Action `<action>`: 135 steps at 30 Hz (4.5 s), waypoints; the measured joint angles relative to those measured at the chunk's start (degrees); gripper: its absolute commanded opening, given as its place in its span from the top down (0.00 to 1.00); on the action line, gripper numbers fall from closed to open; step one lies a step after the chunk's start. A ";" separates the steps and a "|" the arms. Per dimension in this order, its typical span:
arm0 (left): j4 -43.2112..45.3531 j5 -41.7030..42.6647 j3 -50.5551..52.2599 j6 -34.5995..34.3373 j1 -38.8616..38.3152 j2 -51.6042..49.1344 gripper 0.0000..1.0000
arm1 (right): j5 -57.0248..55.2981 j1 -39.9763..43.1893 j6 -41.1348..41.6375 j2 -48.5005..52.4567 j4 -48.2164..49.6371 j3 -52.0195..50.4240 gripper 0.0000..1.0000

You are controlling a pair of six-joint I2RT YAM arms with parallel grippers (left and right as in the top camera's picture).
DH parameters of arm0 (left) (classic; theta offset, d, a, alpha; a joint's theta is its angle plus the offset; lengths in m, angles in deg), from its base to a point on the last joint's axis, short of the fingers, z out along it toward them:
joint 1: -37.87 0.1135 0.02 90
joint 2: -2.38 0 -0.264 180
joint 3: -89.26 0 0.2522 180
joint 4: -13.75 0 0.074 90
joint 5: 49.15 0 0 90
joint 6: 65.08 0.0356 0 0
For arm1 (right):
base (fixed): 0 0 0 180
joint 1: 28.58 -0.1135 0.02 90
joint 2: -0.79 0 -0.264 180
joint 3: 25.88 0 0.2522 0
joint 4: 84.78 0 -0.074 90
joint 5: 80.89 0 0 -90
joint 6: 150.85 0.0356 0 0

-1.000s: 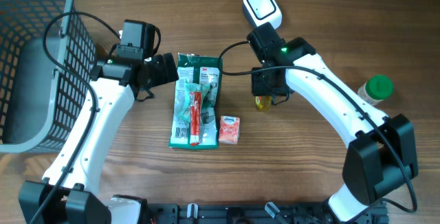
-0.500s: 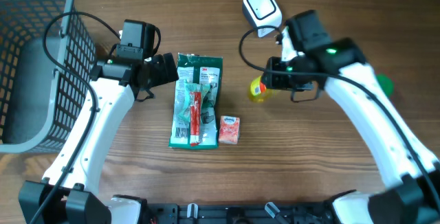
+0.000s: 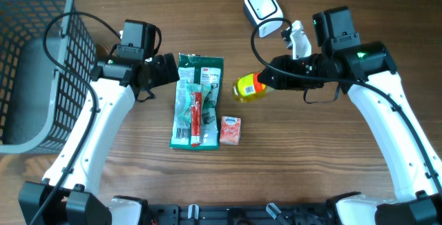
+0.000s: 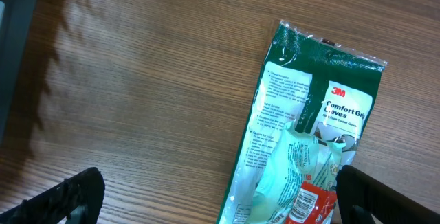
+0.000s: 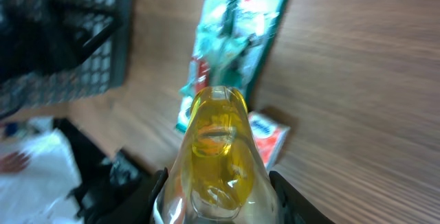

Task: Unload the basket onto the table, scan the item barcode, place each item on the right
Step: 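Lift and tilt the Vim bottle, rotating it with the right gripper, then carry the Vim bottle up to the scanner and hold it there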

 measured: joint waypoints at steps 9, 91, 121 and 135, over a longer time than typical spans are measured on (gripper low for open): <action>0.00 0.00 0.00 0.00 0.00 0.00 0.00 | 12.79 -0.26 -7.37 0.00 -3.78 -0.04 0.96; 0.00 0.00 0.00 0.00 0.00 0.00 0.00 | 22.16 -3.08 -18.47 0.00 -10.69 -0.04 0.96; 0.00 0.00 0.00 0.00 0.00 0.00 0.00 | -40.41 -3.54 -1.77 27.54 -7.04 46.58 0.95; 0.00 0.02 0.00 0.00 0.00 0.00 0.00 | -68.52 -13.33 -20.68 39.60 11.72 46.58 0.95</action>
